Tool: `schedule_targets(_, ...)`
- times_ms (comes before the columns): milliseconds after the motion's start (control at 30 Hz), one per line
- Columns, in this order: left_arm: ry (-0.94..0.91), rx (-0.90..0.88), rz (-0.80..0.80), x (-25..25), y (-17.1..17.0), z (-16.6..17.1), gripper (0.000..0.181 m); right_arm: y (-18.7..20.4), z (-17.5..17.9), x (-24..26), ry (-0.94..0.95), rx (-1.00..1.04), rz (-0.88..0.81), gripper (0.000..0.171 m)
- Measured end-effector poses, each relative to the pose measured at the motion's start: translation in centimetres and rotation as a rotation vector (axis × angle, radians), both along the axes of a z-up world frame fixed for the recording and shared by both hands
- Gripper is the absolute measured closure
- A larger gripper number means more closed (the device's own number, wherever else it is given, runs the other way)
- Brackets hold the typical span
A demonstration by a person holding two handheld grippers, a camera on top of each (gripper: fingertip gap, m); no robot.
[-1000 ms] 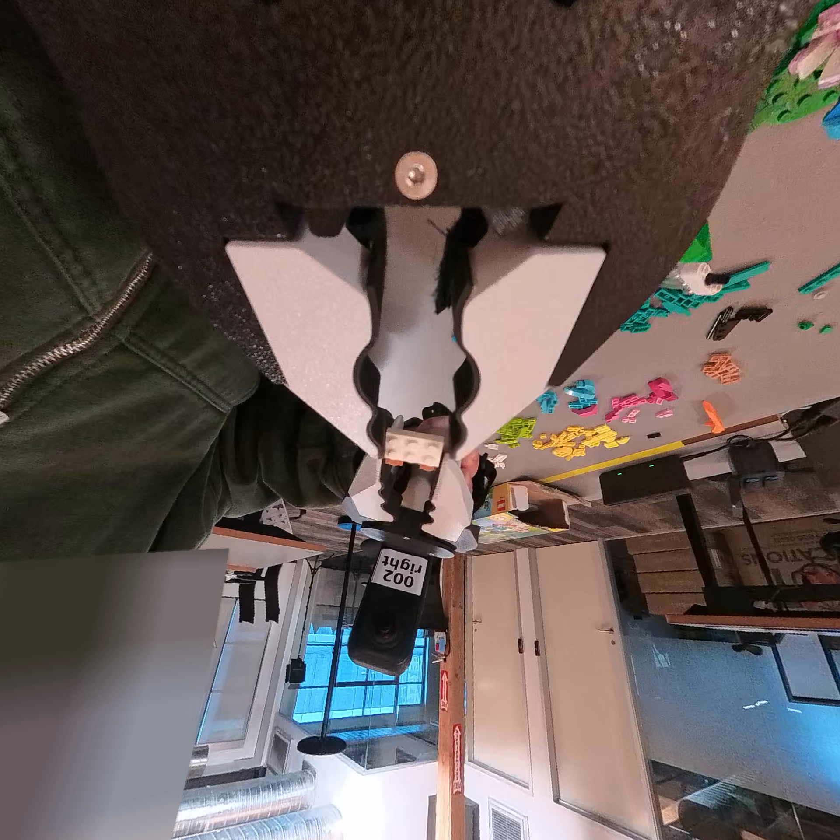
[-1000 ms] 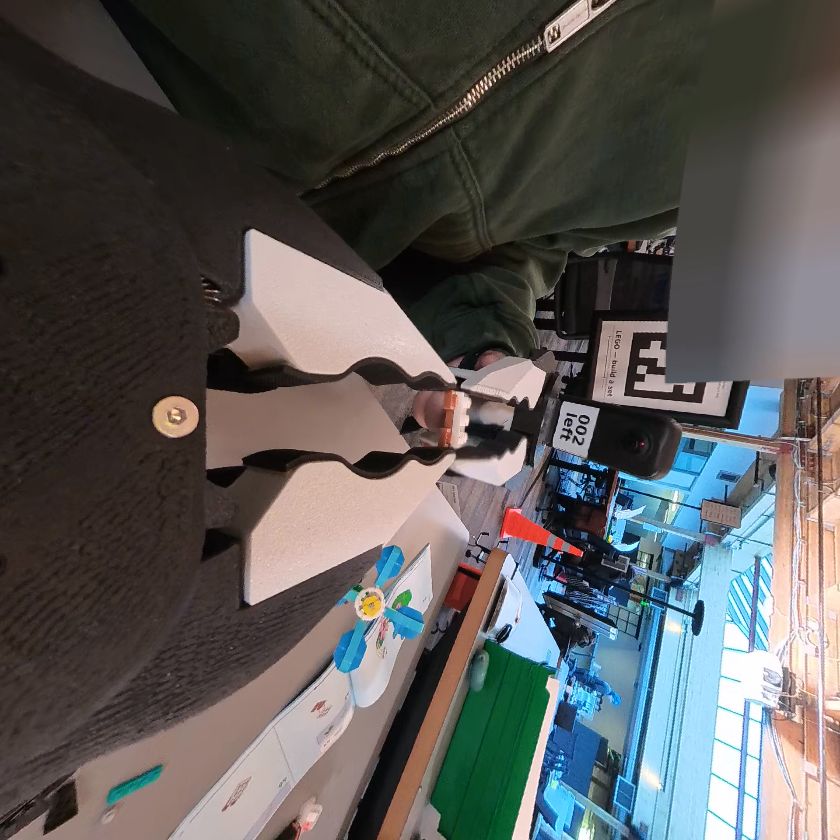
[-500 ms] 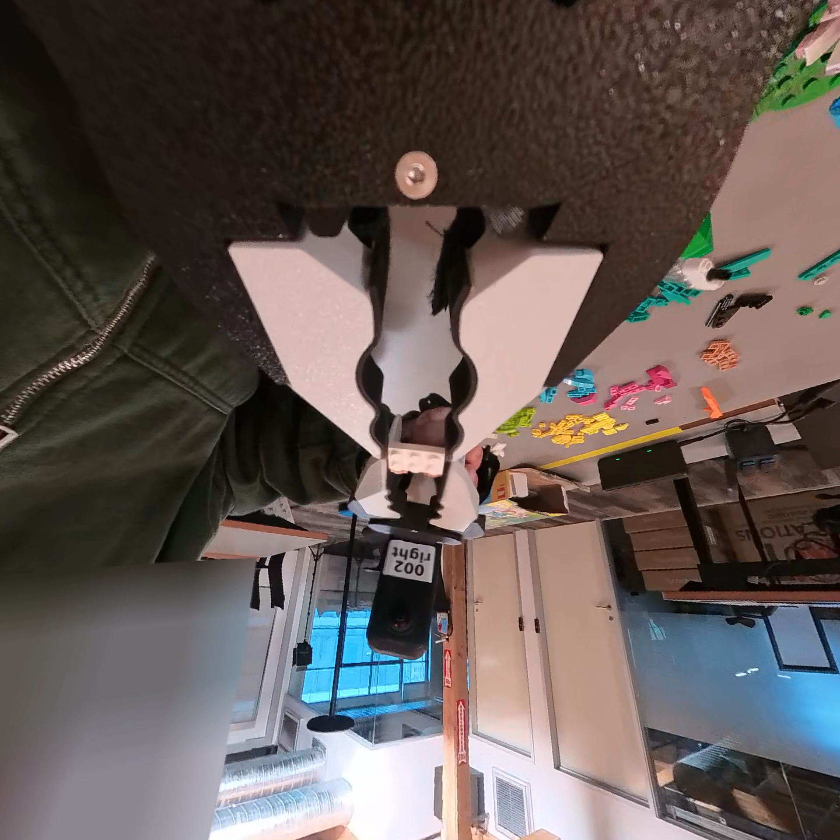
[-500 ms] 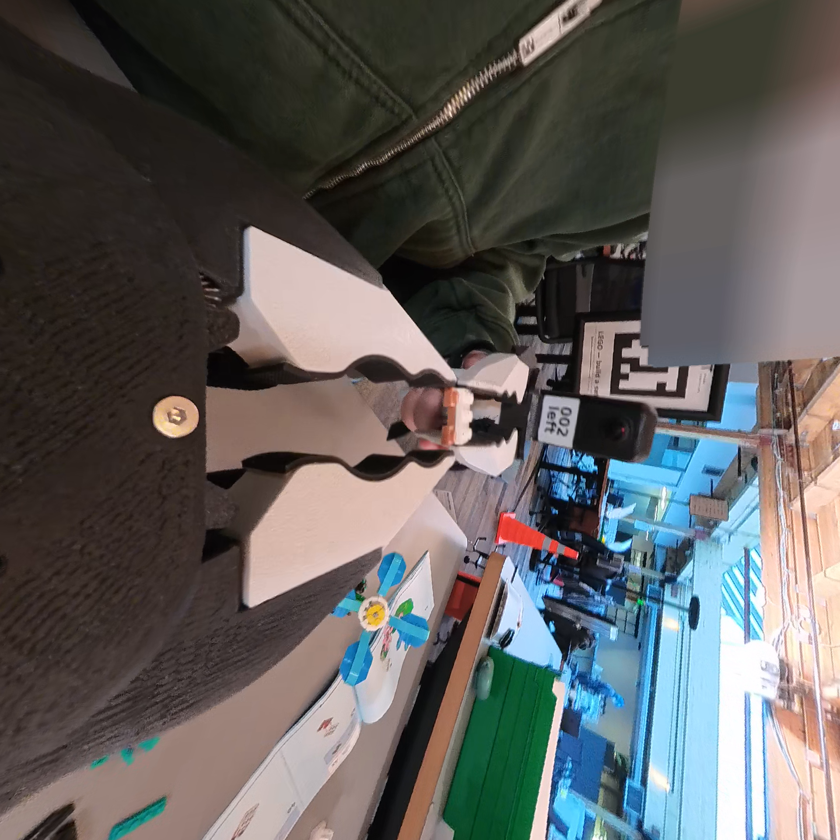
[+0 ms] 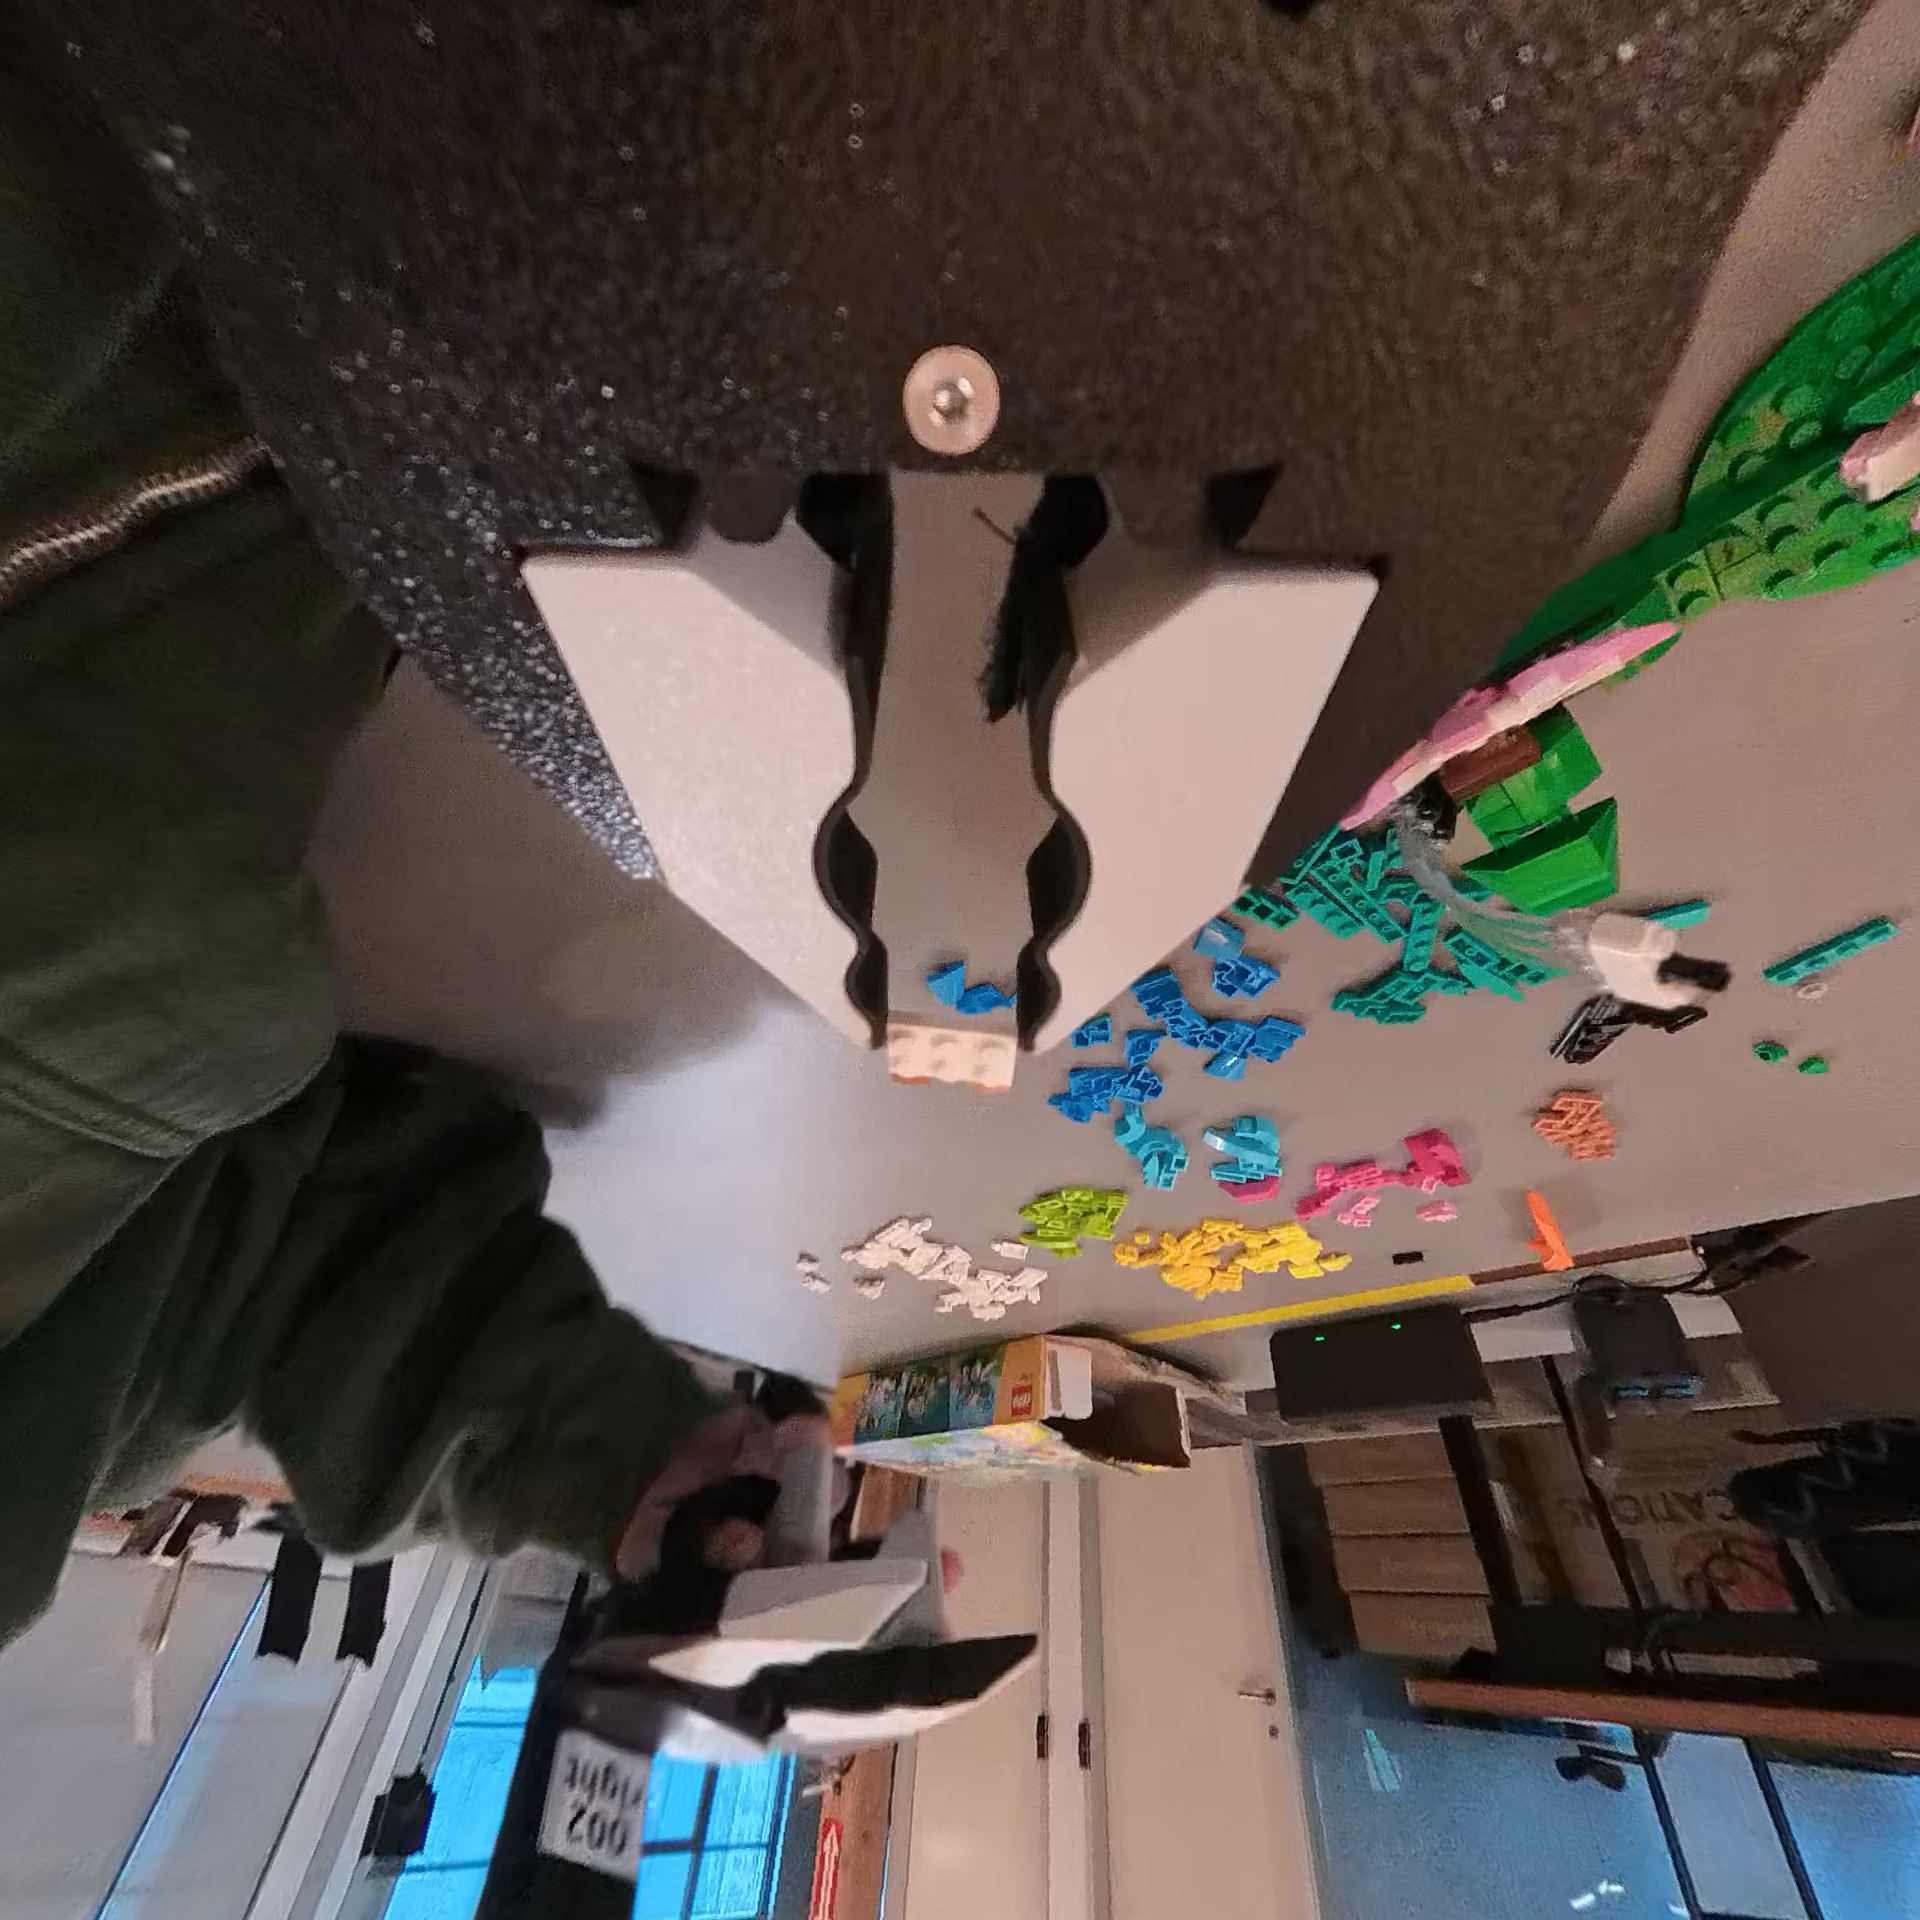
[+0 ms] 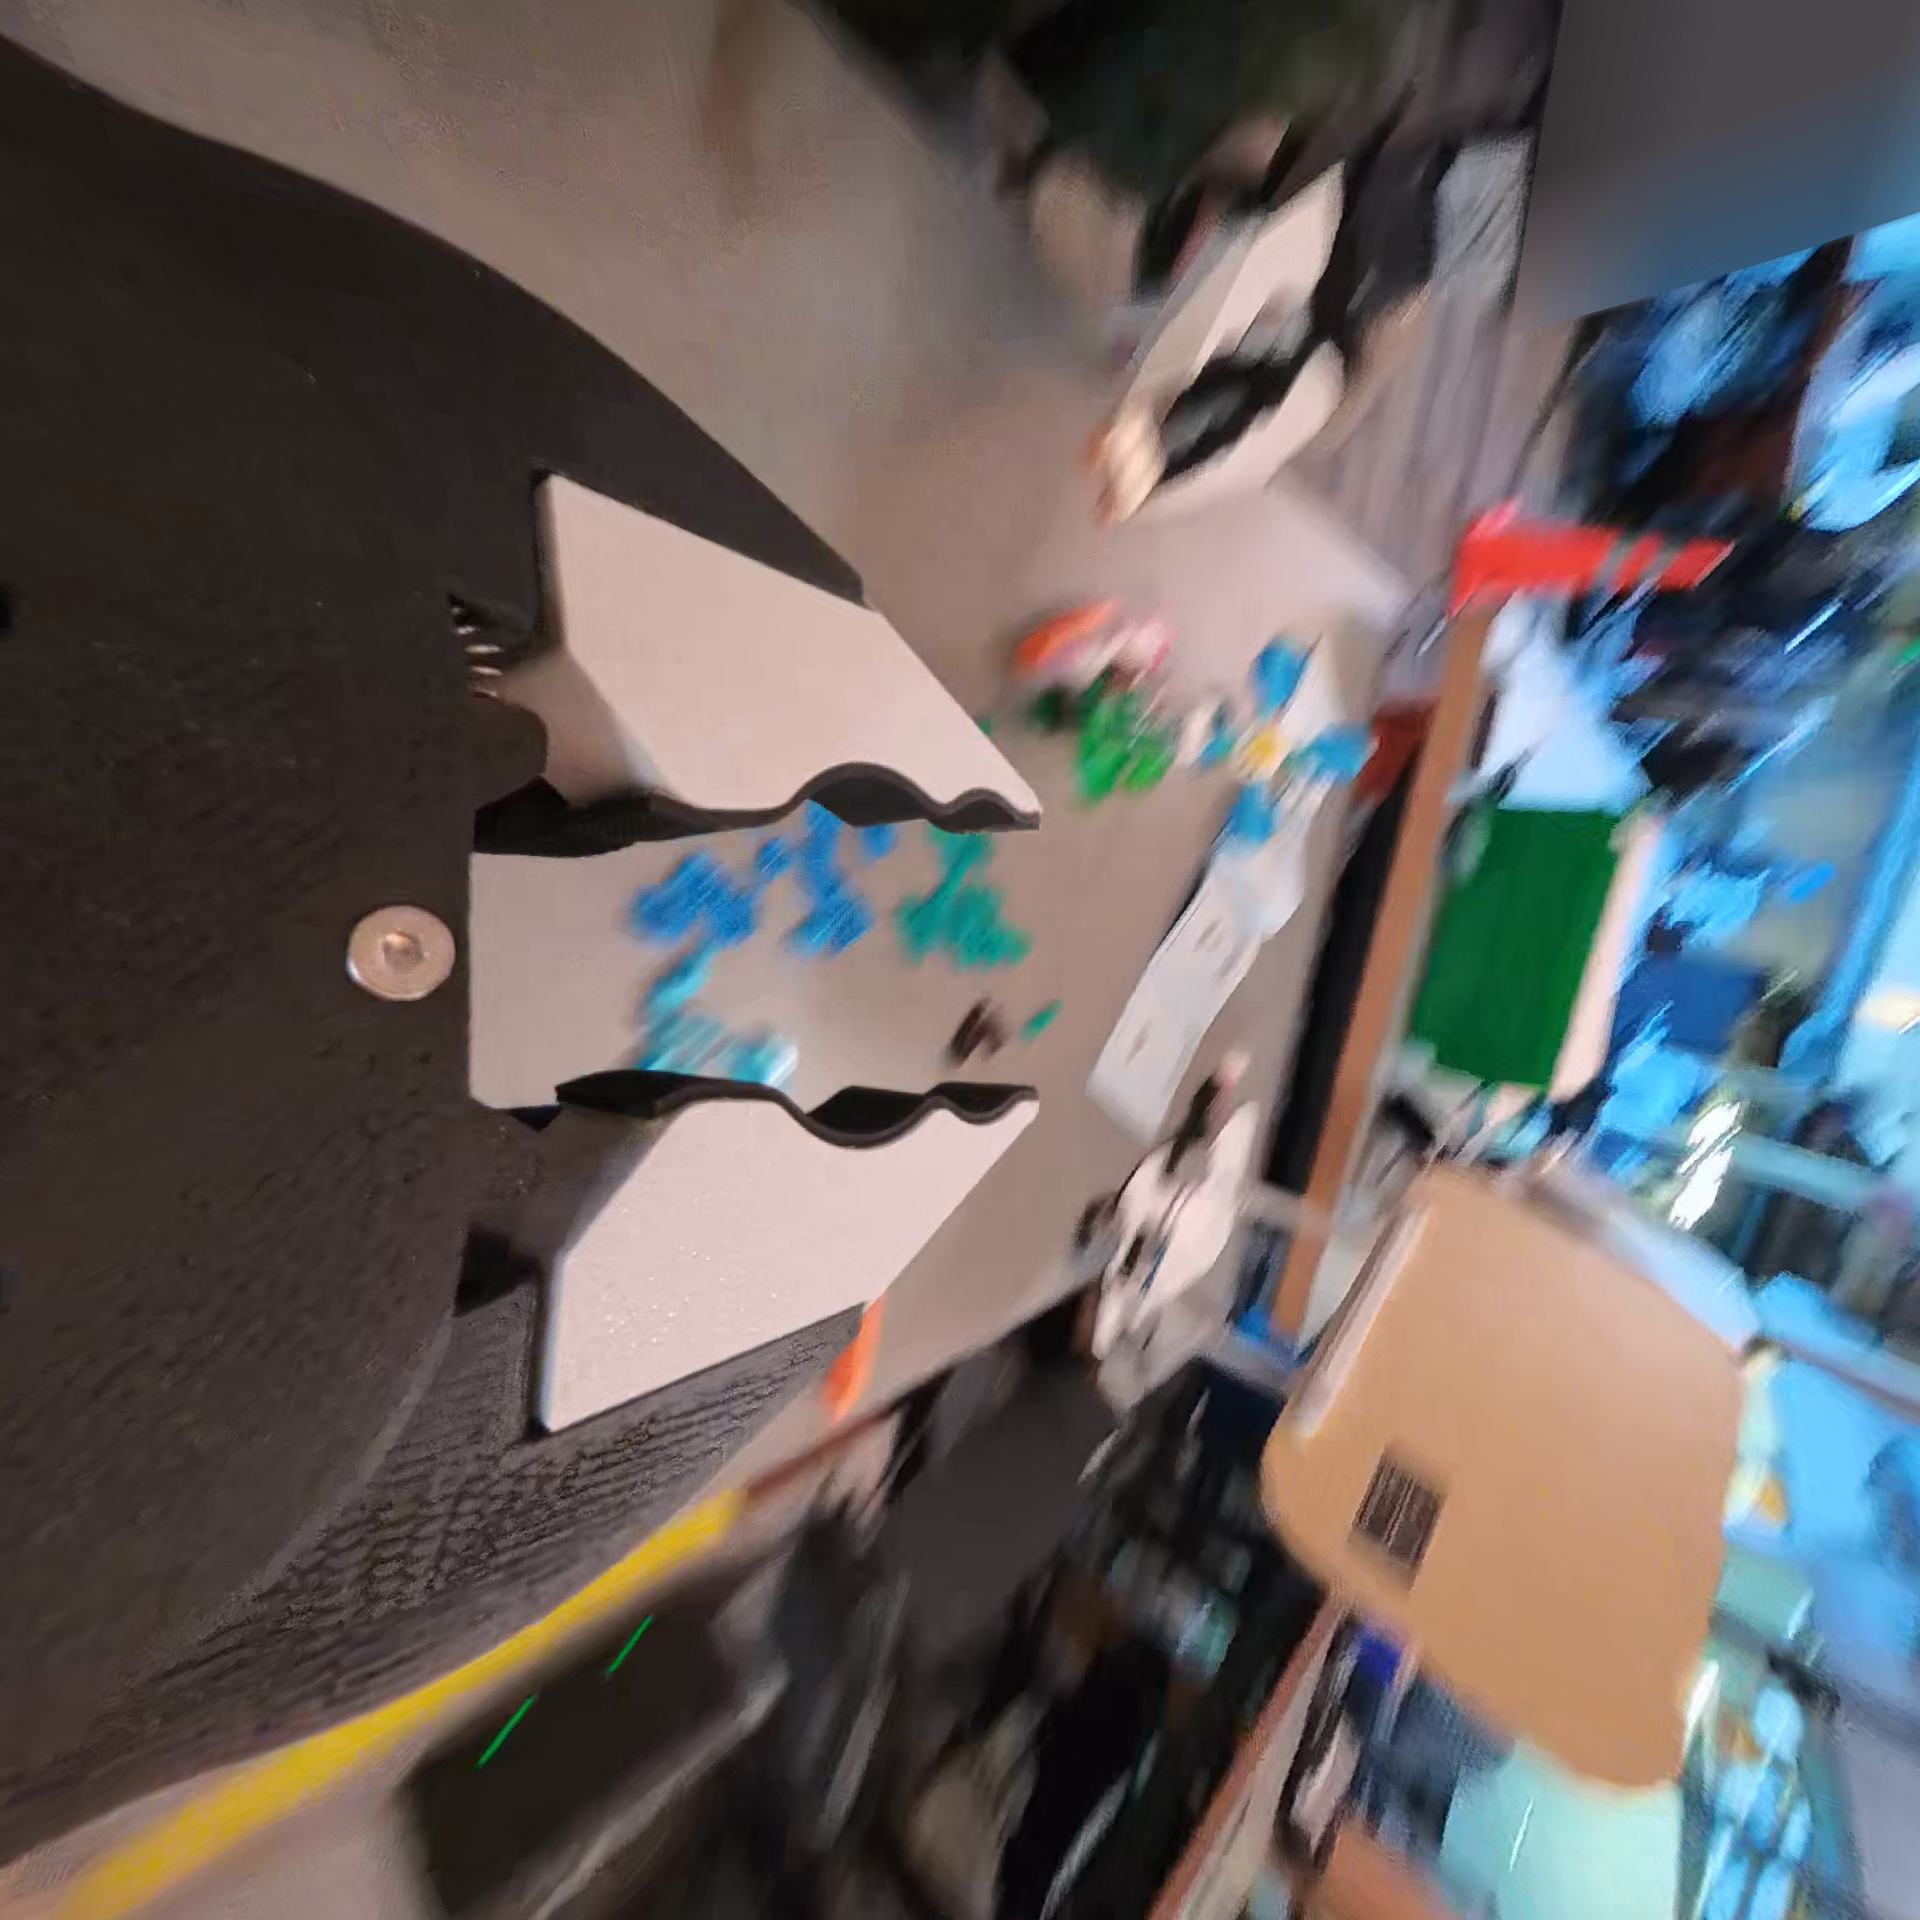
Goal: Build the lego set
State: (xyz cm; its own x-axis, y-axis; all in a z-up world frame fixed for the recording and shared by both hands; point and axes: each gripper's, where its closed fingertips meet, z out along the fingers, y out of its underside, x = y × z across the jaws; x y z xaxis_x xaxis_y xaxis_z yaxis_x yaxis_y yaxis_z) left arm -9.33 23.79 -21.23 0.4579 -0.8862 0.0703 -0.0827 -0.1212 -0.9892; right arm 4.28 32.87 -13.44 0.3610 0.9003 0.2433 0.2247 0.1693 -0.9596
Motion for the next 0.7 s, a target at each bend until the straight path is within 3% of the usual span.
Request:
schedule_targets(133, 0.057, 0.007, -0.014, 1.0, 0.0, -1.2, 0.159, 3.7, -3.4, 12.0, -0.315, -0.029, -0.357, 0.131)
schedule_targets(233, 0.069, 0.007, -0.021, 1.5, 0.1, -1.7, 0.159, 3.5, -6.7, 17.9, -0.443, -0.124, -0.428, 0.145)
schedule_targets(467, 0.069, 0.003, -0.034, 2.6, 0.1, -2.2, 0.159, 3.5, -11.7, 23.3, -0.383, -0.341, -0.509, 0.141)
schedule_targets(700, 0.0, 0.206, 0.011, 3.1, 0.7, 0.0, 0.159, 5.9, -13.7, 23.7, -0.237, -0.468, -0.596, 0.135)
